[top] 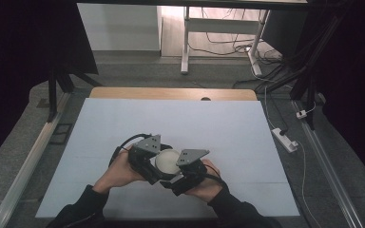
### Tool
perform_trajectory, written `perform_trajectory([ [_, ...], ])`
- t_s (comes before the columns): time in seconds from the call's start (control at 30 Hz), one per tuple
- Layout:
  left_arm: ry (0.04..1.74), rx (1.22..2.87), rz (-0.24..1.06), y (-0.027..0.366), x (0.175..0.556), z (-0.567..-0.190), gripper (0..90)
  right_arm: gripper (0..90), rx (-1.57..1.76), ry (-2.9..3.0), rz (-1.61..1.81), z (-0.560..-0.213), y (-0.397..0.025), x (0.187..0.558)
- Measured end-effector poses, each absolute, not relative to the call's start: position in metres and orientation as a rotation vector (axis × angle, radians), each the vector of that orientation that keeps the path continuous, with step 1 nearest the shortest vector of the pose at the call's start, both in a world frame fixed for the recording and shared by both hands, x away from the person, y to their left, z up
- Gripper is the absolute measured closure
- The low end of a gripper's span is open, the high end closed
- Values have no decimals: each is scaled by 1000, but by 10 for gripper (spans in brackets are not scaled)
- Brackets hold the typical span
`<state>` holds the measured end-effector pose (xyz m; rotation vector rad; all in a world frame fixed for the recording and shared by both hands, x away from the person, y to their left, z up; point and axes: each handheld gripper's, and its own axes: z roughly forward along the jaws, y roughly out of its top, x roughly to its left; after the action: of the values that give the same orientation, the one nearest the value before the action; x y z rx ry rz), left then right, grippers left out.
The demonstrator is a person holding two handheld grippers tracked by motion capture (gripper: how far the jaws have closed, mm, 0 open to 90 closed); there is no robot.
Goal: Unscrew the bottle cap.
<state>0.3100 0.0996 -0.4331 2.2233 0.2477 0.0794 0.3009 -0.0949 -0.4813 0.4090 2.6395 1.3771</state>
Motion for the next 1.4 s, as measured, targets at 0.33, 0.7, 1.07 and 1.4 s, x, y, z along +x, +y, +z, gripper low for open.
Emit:
perform_trajectory([
  [0.33,451,2231,210,85,304,-432,80,65,543,2587,1325,-483,-97,307],
  [0.7,486,2211,216,84,303,-430,81,65,562,2584,1315,-485,-97,308],
  [1.07,485,2203,226,88,302,-424,81,65,544,2594,1313,-486,-96,307],
  [1.4,504,2195,239,95,303,-420,81,65,545,2596,1312,-486,-97,308],
])
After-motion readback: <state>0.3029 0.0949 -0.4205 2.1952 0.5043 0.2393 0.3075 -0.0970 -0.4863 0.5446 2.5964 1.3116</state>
